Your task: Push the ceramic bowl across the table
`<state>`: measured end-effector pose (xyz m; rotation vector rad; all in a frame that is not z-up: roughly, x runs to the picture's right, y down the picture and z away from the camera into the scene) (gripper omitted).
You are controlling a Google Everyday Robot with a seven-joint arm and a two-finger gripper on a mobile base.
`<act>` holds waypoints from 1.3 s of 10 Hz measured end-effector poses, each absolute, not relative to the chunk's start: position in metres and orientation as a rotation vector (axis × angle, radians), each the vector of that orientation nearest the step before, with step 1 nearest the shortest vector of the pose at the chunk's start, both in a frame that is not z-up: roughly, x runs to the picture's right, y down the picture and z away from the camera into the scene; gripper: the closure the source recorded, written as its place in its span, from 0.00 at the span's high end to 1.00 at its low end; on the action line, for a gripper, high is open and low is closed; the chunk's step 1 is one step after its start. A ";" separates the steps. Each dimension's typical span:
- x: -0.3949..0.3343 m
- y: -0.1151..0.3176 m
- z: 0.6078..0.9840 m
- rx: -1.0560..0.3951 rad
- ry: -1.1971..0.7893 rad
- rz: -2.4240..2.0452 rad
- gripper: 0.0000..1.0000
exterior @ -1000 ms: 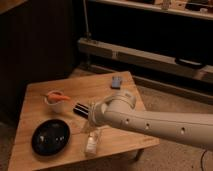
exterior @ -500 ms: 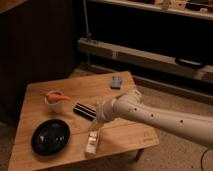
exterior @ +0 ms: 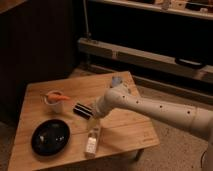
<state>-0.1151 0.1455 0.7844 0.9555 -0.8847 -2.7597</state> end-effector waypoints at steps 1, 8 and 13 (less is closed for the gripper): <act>-0.124 0.151 0.787 0.982 -0.910 -2.760 0.75; -0.183 0.198 0.807 1.074 -1.074 -2.801 0.75; -0.211 0.220 0.809 1.106 -1.203 -2.816 0.75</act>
